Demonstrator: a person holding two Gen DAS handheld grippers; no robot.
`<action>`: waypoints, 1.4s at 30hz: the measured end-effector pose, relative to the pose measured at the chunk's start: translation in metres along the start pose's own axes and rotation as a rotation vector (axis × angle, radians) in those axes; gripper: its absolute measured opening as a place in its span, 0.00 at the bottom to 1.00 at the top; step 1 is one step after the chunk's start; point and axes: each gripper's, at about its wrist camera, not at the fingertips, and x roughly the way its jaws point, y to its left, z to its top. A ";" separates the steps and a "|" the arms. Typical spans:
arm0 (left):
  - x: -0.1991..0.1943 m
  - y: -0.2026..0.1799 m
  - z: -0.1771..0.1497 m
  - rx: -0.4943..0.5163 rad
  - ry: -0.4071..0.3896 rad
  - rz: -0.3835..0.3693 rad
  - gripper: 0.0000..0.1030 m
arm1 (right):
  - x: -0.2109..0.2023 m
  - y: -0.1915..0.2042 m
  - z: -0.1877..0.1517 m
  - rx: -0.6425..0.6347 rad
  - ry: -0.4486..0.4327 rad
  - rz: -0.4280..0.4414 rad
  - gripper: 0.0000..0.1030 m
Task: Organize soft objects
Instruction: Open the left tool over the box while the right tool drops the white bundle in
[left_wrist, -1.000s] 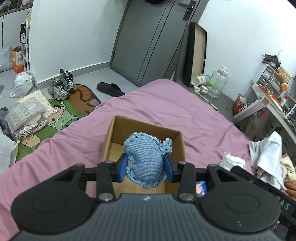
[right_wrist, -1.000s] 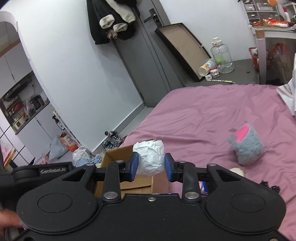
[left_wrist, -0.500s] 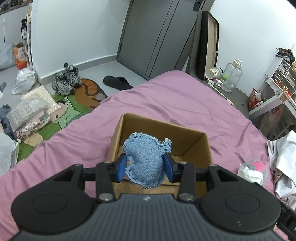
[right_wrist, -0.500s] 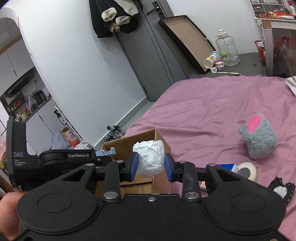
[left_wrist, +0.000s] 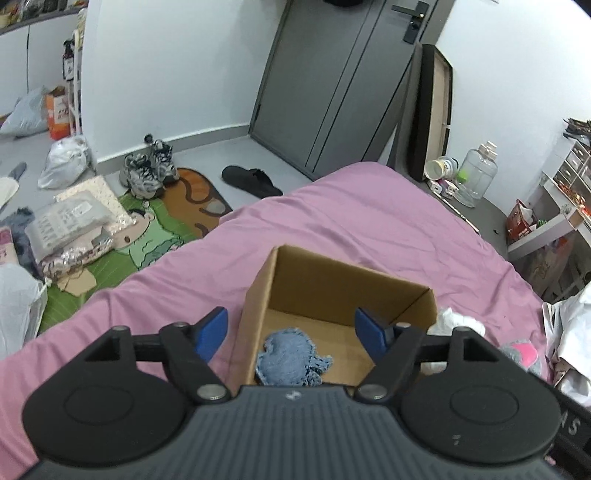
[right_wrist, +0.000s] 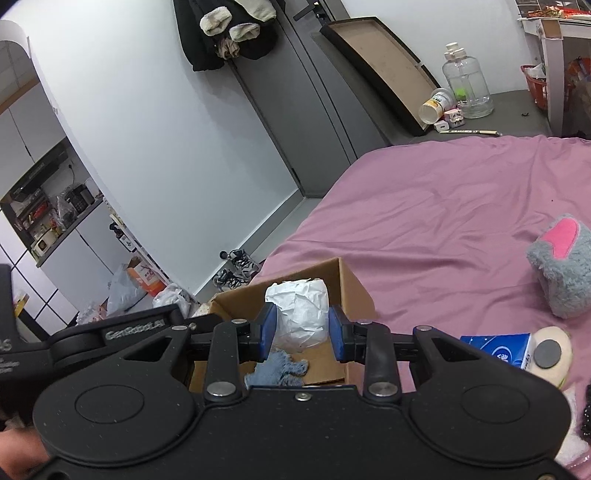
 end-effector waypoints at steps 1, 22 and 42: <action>-0.001 0.001 -0.001 -0.003 0.008 0.000 0.73 | 0.000 0.000 0.001 -0.002 -0.003 -0.001 0.30; -0.043 -0.016 -0.009 0.070 0.014 0.073 1.00 | -0.062 0.009 0.018 -0.073 -0.038 -0.079 0.80; -0.097 -0.047 -0.023 0.082 -0.029 0.020 1.00 | -0.121 -0.008 0.030 -0.174 -0.030 -0.109 1.00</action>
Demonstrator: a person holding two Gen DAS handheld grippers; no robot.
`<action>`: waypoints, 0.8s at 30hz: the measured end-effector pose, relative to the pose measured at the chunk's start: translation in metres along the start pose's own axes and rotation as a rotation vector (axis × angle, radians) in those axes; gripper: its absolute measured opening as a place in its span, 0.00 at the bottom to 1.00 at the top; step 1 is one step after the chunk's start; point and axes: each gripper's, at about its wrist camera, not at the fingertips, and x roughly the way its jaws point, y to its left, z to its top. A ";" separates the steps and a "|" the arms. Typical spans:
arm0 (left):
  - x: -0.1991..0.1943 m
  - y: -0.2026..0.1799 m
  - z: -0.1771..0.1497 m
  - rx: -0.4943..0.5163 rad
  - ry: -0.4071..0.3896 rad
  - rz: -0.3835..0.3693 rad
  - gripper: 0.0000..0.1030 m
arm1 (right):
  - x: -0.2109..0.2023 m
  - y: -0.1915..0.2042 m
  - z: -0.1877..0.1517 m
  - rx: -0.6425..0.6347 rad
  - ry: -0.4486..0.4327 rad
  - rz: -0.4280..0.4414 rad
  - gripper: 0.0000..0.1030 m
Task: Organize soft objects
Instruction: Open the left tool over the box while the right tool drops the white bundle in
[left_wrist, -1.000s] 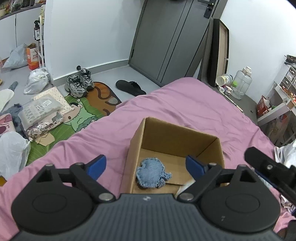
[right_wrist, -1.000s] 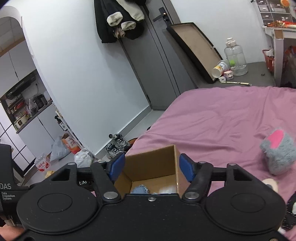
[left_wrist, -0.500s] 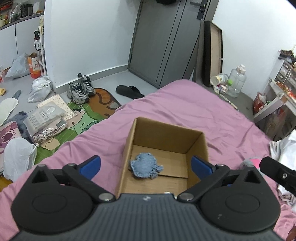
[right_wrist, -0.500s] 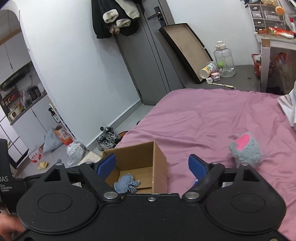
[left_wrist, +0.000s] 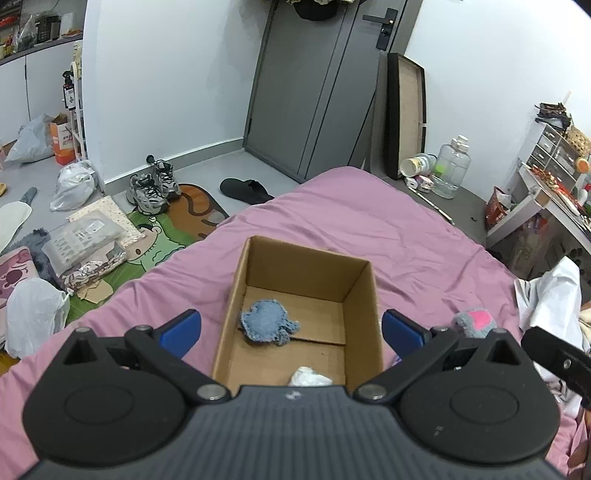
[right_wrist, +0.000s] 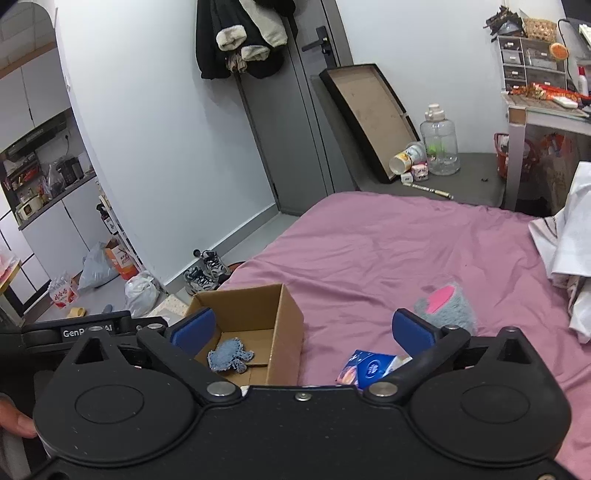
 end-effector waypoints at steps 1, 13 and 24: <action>-0.002 -0.002 -0.001 0.004 0.001 -0.002 1.00 | -0.002 -0.002 0.000 -0.005 -0.003 0.000 1.00; -0.019 -0.024 -0.011 0.027 0.004 -0.013 1.00 | -0.017 -0.021 0.001 -0.040 0.001 0.001 1.00; -0.023 -0.046 -0.024 0.052 0.028 -0.003 1.00 | -0.023 -0.038 -0.005 0.001 0.051 0.040 1.00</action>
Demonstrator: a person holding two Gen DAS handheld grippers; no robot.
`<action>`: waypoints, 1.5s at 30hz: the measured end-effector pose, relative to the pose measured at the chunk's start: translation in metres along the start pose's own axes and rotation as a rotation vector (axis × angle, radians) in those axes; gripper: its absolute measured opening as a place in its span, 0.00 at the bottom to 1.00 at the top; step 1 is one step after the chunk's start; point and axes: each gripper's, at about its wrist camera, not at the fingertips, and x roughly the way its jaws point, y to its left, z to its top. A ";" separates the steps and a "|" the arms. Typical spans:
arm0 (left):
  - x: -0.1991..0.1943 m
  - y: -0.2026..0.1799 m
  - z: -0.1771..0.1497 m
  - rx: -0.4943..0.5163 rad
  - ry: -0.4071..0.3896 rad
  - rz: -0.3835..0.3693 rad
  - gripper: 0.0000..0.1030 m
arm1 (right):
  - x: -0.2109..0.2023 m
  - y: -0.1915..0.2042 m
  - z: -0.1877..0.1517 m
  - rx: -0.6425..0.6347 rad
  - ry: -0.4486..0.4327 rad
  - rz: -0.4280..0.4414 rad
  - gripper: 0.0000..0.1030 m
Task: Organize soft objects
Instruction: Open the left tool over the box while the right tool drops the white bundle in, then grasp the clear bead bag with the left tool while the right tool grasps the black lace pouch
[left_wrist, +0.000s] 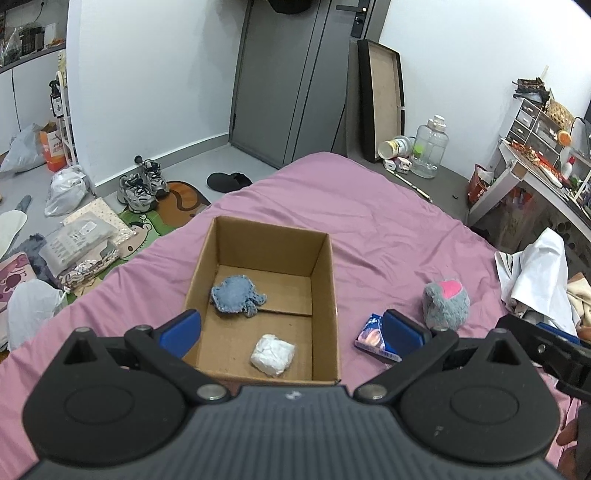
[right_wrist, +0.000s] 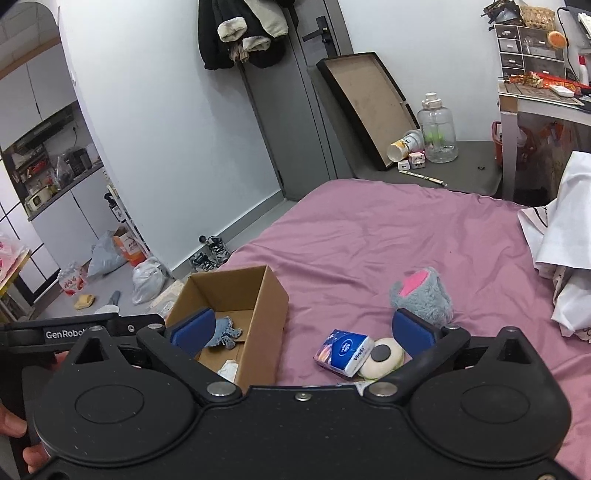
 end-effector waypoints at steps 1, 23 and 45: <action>0.000 -0.002 -0.001 -0.001 0.003 0.002 1.00 | -0.001 -0.002 0.000 0.001 0.001 0.002 1.00; 0.015 -0.055 -0.020 0.056 0.056 -0.050 1.00 | -0.009 -0.072 -0.004 0.162 0.035 -0.048 1.00; 0.092 -0.099 -0.059 -0.001 0.194 -0.189 0.76 | 0.037 -0.124 -0.033 0.376 0.176 -0.175 0.72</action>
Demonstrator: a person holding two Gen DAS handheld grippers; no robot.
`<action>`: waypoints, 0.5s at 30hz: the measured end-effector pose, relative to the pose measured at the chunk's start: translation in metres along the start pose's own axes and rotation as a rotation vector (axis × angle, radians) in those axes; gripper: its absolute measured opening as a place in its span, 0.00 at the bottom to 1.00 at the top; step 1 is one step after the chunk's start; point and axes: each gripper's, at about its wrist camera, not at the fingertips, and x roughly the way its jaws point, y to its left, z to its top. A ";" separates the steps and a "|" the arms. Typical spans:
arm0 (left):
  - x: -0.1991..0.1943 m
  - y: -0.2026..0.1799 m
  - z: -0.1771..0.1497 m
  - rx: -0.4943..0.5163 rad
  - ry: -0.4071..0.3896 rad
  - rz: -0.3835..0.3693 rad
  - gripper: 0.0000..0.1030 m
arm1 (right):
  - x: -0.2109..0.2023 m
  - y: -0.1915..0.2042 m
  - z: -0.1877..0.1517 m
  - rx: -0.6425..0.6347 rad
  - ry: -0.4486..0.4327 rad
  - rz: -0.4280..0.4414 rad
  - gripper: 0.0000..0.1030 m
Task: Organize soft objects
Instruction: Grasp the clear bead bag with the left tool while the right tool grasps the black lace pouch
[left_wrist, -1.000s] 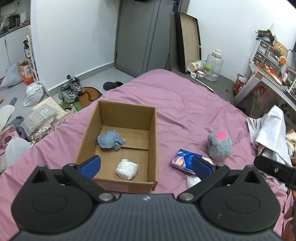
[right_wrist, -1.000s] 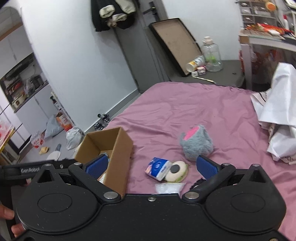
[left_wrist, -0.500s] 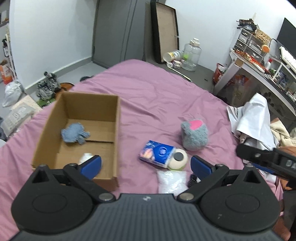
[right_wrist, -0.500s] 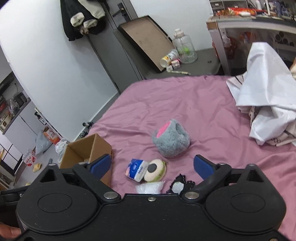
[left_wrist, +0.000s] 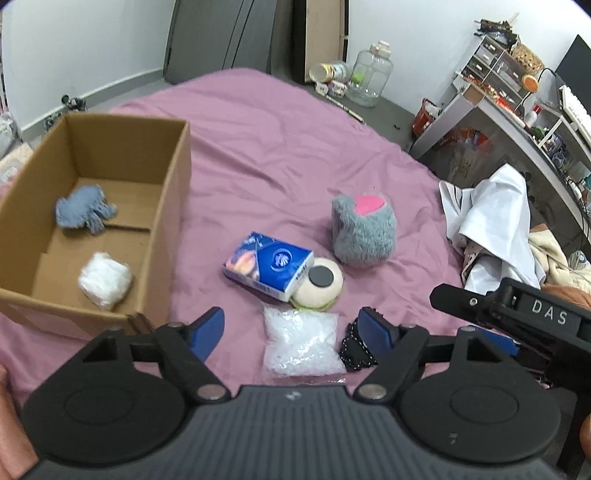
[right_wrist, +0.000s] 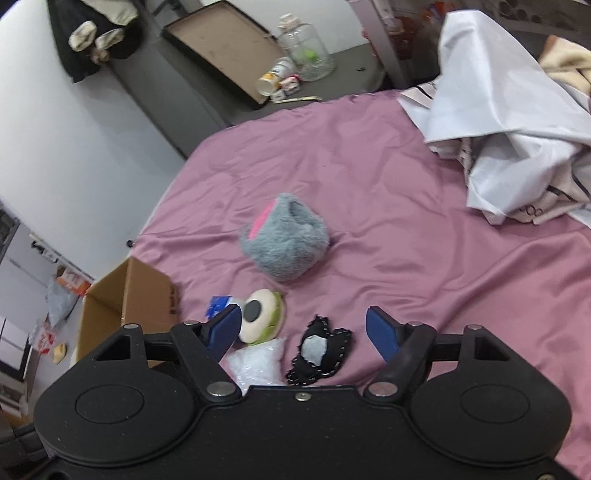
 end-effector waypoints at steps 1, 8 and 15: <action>0.005 -0.001 -0.001 0.001 0.010 0.002 0.76 | 0.003 -0.002 -0.001 0.010 0.005 -0.002 0.72; 0.038 0.000 -0.012 -0.032 0.087 0.017 0.74 | 0.019 -0.008 -0.003 0.052 0.039 -0.024 0.72; 0.062 -0.004 -0.019 -0.052 0.143 0.026 0.74 | 0.040 -0.016 -0.010 0.085 0.098 -0.040 0.72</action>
